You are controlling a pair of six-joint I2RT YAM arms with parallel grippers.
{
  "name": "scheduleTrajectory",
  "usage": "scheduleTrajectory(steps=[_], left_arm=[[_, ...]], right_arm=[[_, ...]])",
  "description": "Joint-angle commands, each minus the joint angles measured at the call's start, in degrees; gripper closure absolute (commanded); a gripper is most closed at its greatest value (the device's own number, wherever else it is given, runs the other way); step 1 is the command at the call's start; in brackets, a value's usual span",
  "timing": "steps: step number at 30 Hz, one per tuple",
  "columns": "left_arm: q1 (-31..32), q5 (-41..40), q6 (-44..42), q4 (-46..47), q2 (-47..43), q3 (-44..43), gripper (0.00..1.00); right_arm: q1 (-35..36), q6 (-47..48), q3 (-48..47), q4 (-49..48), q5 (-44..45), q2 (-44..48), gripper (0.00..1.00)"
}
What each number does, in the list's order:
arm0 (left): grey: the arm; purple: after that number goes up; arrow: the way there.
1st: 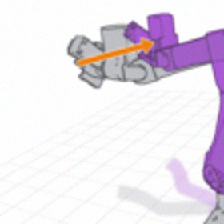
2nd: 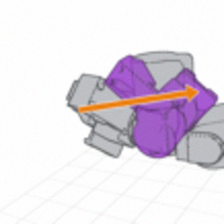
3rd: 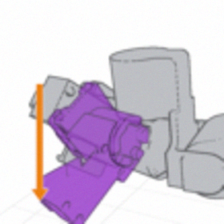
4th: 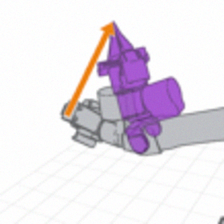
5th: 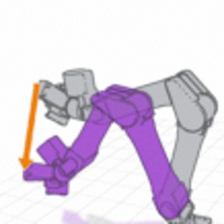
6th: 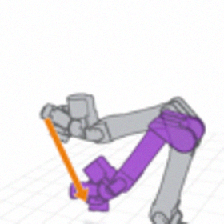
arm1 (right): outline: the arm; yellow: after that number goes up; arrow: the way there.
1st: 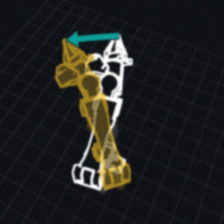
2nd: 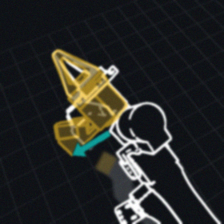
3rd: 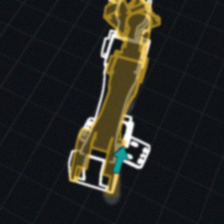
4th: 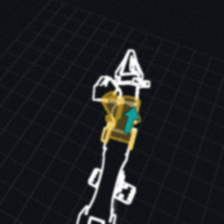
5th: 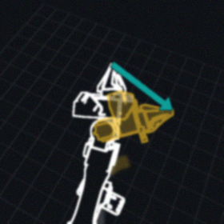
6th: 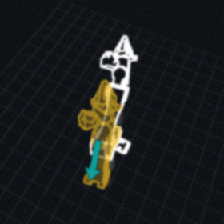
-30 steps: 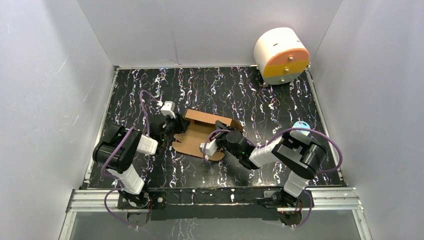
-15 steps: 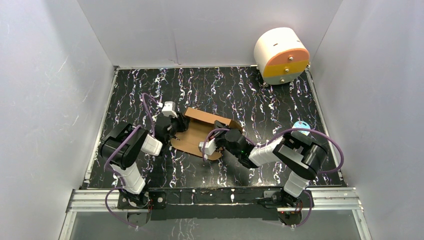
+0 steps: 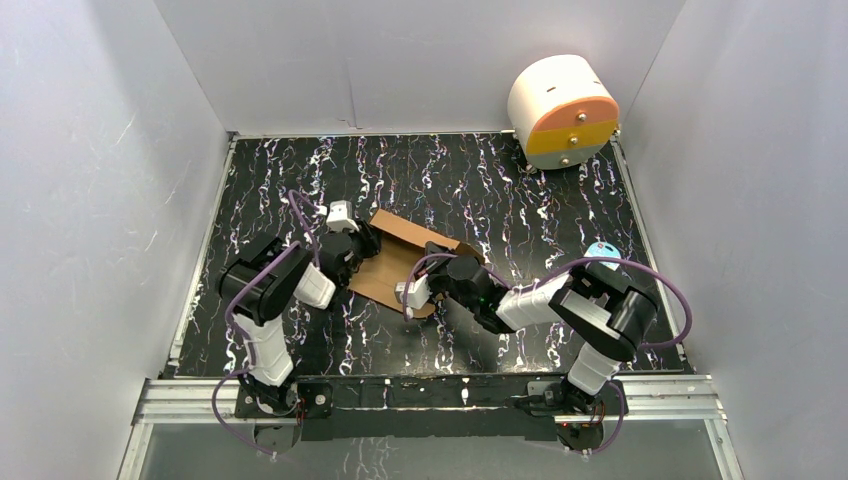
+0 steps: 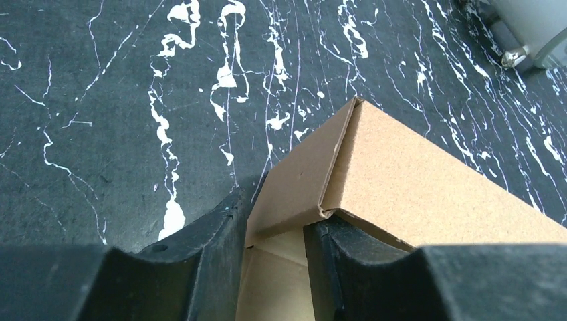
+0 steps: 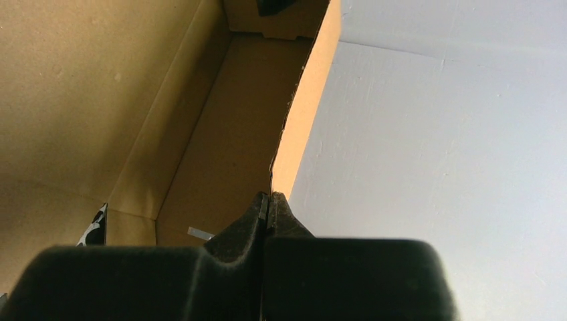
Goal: Fold the paper box
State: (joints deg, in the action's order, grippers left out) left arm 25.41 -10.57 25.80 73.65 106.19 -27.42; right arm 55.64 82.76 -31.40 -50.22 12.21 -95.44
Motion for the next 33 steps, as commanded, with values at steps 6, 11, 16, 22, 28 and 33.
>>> scheduleTrajectory(steps=[6, 11, 16, 22, 28, 33], left_arm=[[1.4, -11.6, 1.3, 10.9, 3.7, -3.7, 0.73], [2.8, -16.7, 0.3, 11.4, 4.6, -4.5, 0.74], [4.1, -22.4, -1.1, 11.4, 4.6, -4.7, 0.75], [5.6, -27.8, -1.4, 11.4, 5.5, -5.1, 0.75], [6.3, -29.3, 0.0, 11.3, 5.4, -4.9, 0.74], [7.0, -25.6, -0.1, 11.4, 2.8, -2.6, 0.71]], right_arm=[[0.7, -4.2, -1.6, 10.5, -6.0, 0.5, 1.0], [0.7, -4.8, -2.0, 11.6, -6.5, 0.7, 1.0], [0.7, -5.0, -2.3, 12.3, -6.5, 0.7, 1.0], [0.7, -5.3, -2.5, 12.8, -6.4, 0.7, 1.0], [0.7, -5.6, -2.6, 13.1, -6.5, 0.7, 1.0], [0.7, -5.4, -2.2, 10.2, -5.8, 0.8, 1.0]])
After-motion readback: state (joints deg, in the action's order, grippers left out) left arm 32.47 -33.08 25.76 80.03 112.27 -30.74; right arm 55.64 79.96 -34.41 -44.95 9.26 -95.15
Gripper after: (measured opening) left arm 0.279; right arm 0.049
